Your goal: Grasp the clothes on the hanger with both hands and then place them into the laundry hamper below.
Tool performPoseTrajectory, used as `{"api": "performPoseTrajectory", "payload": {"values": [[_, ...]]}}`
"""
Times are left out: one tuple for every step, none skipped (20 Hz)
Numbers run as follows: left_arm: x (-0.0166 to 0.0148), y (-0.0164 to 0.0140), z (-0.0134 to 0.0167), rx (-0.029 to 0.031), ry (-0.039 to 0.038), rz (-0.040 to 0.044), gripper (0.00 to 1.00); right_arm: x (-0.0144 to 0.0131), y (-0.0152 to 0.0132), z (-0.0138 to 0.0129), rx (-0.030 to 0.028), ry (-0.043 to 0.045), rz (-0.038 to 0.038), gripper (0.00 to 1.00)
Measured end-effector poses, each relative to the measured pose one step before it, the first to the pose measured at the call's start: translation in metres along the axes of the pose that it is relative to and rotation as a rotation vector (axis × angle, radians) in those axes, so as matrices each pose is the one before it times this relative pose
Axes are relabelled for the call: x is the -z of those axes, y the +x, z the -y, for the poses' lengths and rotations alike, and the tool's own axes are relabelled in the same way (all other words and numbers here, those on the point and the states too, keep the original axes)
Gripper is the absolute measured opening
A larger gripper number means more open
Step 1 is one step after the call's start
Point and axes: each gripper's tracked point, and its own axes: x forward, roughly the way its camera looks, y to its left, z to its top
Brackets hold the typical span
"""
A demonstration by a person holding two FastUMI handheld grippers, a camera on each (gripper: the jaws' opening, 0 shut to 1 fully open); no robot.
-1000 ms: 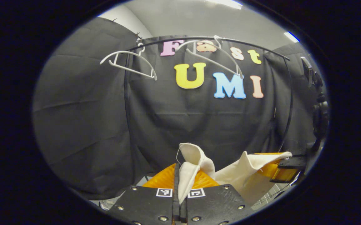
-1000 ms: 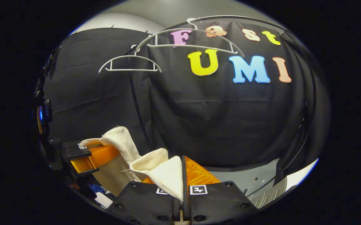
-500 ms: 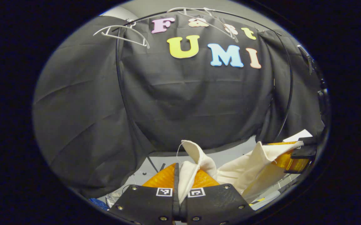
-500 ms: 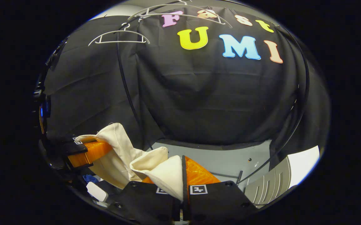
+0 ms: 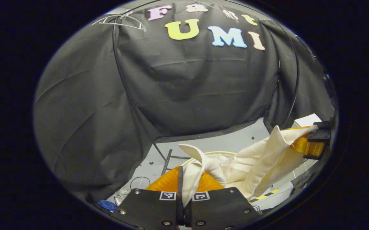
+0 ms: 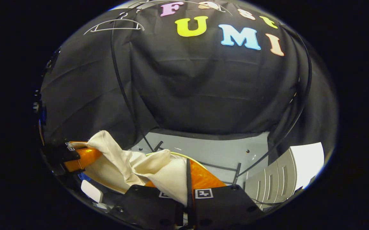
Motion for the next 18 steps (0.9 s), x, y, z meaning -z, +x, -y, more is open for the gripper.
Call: {"api": "performPoseTrajectory", "payload": {"values": [[0.00125,0.00015,-0.00046,0.00895,-0.00251,-0.00963,0.04,0.00174,0.00099,0.00013,0.00257,0.00373,-0.00336,0.1],[0.0027,0.0007,0.00189,0.01398,-0.00271,-0.01092,0.04,-0.00007,-0.00034,0.00076,0.00466,-0.0009,-0.00701,0.1],[0.00143,0.00055,-0.00038,0.0007,-0.00175,-0.01096,0.04,0.00123,0.00149,0.00084,0.00288,-0.00206,-0.00981,0.1],[0.00215,0.0022,-0.00212,-0.00353,0.00091,-0.00216,0.14,-0.00046,-0.00247,-0.00124,-0.00561,0.0,0.00142,0.1],[0.00337,0.00197,-0.00143,-0.00406,0.00143,-0.013,0.25,0.00019,0.00377,-0.00117,-0.00318,-0.00153,-0.00188,0.19],[0.00534,0.0013,-0.00184,-0.00139,-0.00075,-0.01638,0.36,-0.00124,-0.00572,0.0026,0.00797,-0.00558,0.00196,0.23],[0.00423,0.00003,-0.00181,-0.00195,-0.00041,-0.01338,0.46,-0.00024,-0.00411,0.00282,0.00734,0.0009,0.00795,0.32],[0.00599,0.00081,-0.00216,-0.00507,0.00507,-0.01168,0.54,-0.00266,-0.00114,0.00019,-0.00469,0.00762,-0.00238,0.33],[0.00253,-0.00265,-0.00362,-0.0095,0.0084,-0.00587,0.62,-0.00142,0.0,0.00081,0.00147,0.00258,0.00256,0.36],[-0.00368,-0.00237,-0.00399,-0.00933,0.01111,0.02527,0.7,-0.00298,-0.00193,0.00072,0.00048,-0.00337,0.00594,0.39],[-0.00784,-0.00037,-0.00112,-0.00201,0.01403,0.02302,0.78,-0.00274,-0.00109,0.00194,0.00461,-0.00705,0.00369,0.39],[-0.00815,-0.00537,-0.00018,0.00251,0.01153,0.01885,0.81,-0.00285,-0.00309,0.003,0.00127,-0.00285,0.00718,0.41],[-0.00793,-0.00262,-0.00173,-0.00137,0.0069,0.01506,0.88,0.00062,-0.00247,0.00172,-0.00006,0.00227,0.0049,0.53],[-0.00273,-0.00202,-0.00271,-0.00205,0.00039,0.01469,0.96,-0.0012,-0.00389,0.00237,0.00469,0.00328,0.00377,0.69],[-0.00501,-0.00078,-0.0023,-0.00375,-0.00561,0.00847,0.96,0.00006,-0.00166,0.00171,0.00687,0.00436,0.00383,0.84],[-0.00307,-0.00442,-0.00315,-0.00424,-0.01003,0.00586,0.96,-0.00192,-0.00226,0.00292,0.00955,0.0039,0.00264,1.0],[-0.00114,-0.0003,-0.00187,-0.00085,-0.01089,0.00037,0.96,-0.00099,-0.00165,0.00133,0.00493,0.00314,0.00074,0.96],[0.00202,-0.00075,-0.00104,-0.00053,-0.00825,-0.00007,0.96,0.00101,-0.00135,-0.00023,0.00299,0.00176,0.00226,0.96]]}}
